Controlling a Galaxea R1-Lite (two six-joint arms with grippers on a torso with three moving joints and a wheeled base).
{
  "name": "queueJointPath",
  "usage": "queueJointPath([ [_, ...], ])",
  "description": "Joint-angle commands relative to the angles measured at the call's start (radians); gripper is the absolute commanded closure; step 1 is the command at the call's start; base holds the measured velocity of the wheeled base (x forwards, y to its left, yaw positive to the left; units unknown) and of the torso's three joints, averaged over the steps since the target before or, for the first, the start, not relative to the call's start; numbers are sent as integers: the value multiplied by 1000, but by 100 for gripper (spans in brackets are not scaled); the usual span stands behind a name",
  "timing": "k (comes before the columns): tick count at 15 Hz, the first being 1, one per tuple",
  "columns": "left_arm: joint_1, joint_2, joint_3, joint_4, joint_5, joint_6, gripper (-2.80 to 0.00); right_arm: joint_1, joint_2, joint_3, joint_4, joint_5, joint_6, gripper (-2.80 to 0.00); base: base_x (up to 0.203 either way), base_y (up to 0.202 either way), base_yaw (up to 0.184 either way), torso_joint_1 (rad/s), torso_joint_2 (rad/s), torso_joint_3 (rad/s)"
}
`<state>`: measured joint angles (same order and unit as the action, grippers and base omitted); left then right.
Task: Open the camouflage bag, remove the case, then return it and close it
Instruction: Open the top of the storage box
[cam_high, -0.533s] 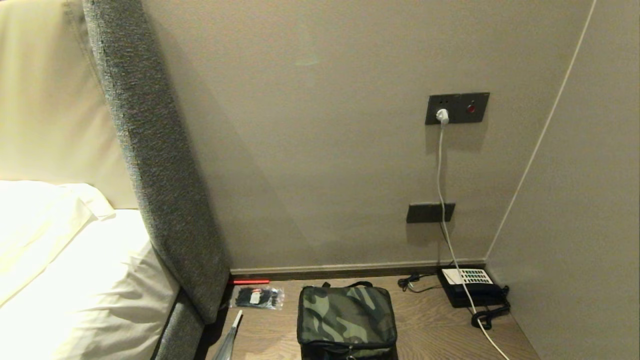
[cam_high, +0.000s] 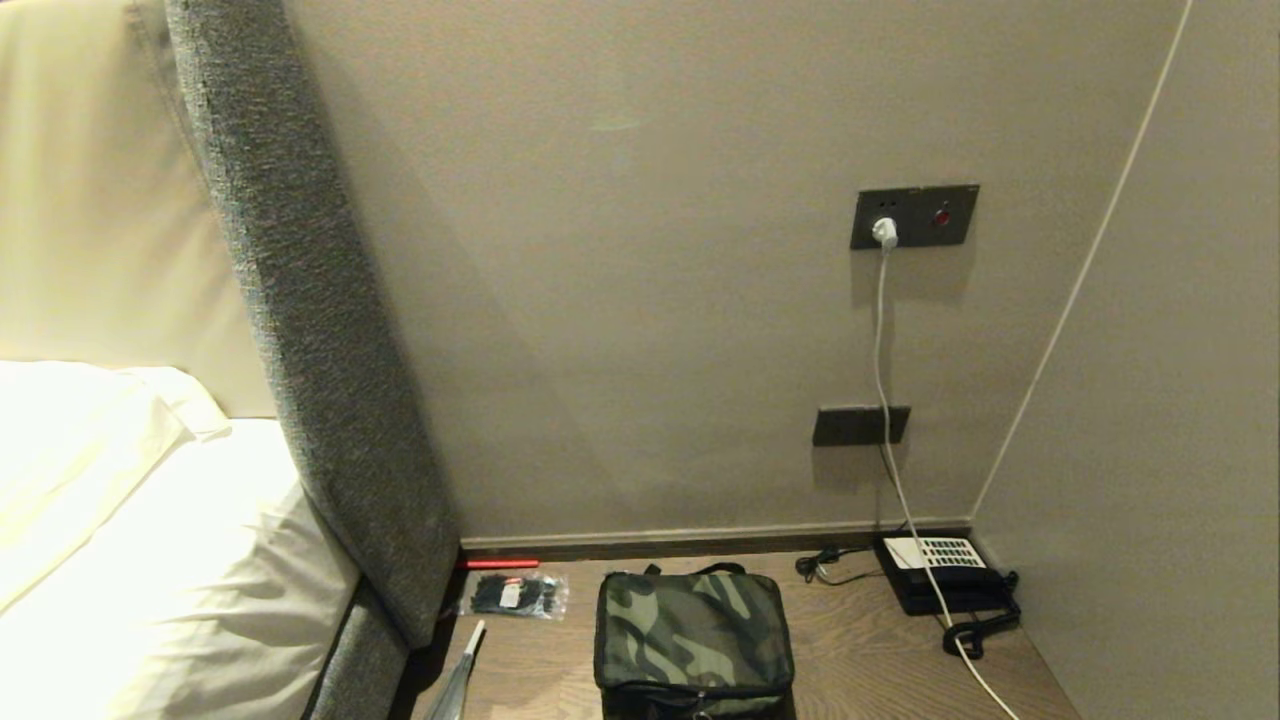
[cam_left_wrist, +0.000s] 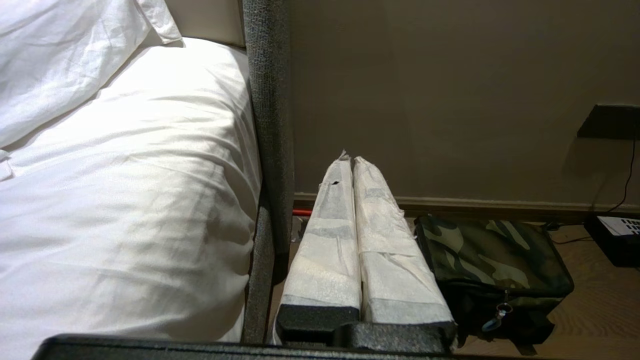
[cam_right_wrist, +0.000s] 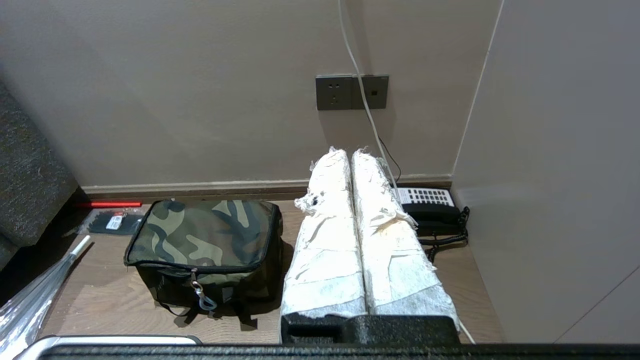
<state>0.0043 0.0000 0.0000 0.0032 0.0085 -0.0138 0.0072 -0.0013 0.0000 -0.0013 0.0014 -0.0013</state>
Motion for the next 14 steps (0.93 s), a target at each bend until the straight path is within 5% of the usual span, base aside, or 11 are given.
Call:
queueJointPath([
  [1,0,2,2,8,-4,4,0,0,-2,0,0,0,0,0,0,0,0,0,0,0],
  [3,0,0,2,10,-4,46,0,0,-3,0,0,0,0,0,0,0,0,0,0,0],
  [14,0,0,3,3,-1,23,0,0,-2,0,0,0,0,0,0,0,0,0,0,-17],
])
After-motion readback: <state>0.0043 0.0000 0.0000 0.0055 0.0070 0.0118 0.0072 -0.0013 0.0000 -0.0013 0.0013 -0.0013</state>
